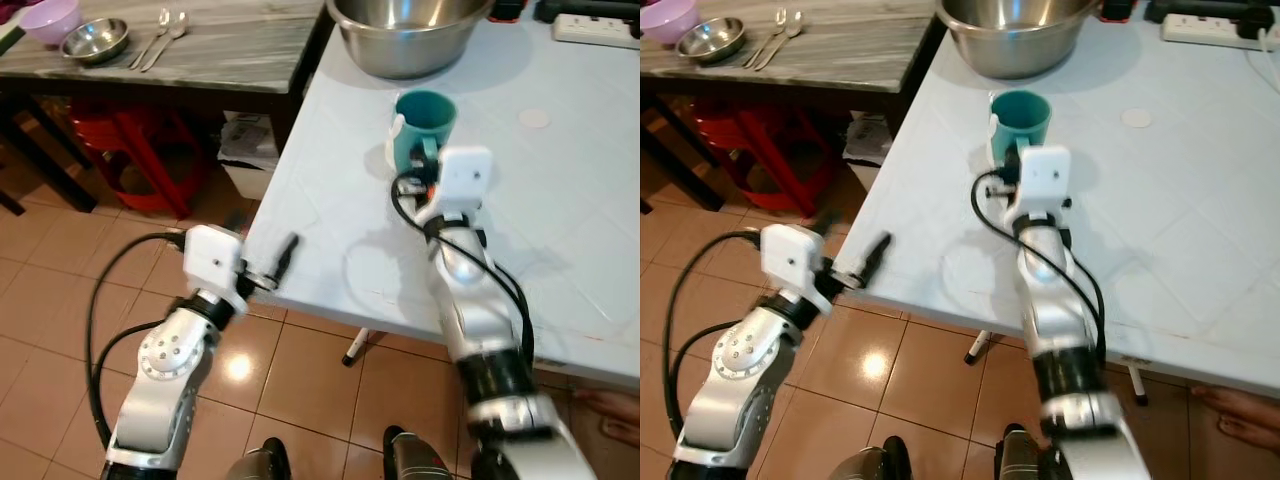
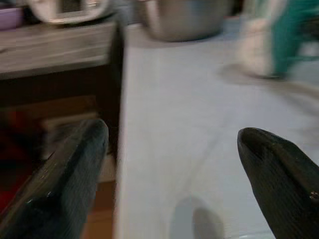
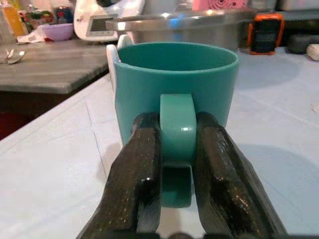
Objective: Setting the table
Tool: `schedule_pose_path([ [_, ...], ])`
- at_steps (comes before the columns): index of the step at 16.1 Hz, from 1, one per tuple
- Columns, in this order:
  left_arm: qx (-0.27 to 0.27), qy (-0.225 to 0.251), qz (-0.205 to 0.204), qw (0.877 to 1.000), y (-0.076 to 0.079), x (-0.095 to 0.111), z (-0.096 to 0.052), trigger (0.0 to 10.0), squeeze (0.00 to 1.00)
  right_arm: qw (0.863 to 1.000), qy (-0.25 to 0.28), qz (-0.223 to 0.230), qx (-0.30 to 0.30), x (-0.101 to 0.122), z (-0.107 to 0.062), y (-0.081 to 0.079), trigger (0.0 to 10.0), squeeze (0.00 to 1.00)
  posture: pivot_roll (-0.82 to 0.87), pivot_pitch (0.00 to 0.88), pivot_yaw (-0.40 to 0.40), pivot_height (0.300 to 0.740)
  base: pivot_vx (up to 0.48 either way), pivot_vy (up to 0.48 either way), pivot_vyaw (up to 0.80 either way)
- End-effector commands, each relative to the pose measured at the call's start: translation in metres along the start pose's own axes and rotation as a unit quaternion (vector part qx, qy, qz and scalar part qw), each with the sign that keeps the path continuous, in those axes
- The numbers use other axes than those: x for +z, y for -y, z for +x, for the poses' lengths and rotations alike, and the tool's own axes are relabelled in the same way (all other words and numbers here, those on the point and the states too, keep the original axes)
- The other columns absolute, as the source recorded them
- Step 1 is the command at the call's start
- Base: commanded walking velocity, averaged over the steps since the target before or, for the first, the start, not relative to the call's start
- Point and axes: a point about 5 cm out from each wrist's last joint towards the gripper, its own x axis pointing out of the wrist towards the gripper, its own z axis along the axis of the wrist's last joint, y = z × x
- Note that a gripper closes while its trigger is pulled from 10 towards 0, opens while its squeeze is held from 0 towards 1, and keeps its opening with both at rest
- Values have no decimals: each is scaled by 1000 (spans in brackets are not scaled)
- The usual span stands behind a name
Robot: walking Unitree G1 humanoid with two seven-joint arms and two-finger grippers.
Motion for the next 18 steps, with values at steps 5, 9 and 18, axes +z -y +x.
schedule_pose_path([
  [5, 49, 0, -18, 999, -17, -4, 11, 10000, 0, 999, -12, -3, -30, -3, -29, 11, 10000, 0, -130, 197, 107, 740, 0, 0, -99],
  [9, 55, 7, -20, 998, -19, -4, 16, 10000, 0, 999, -16, -13, -39, 0, -31, 21, 10000, 0, -134, 197, 108, 740, 0, 127, -800],
  [18, 49, 12, -24, 998, -16, -6, 22, 10000, 0, 999, -22, -12, -22, 0, -28, 11, 10000, 0, -135, 191, 107, 740, 0, 392, -172],
])
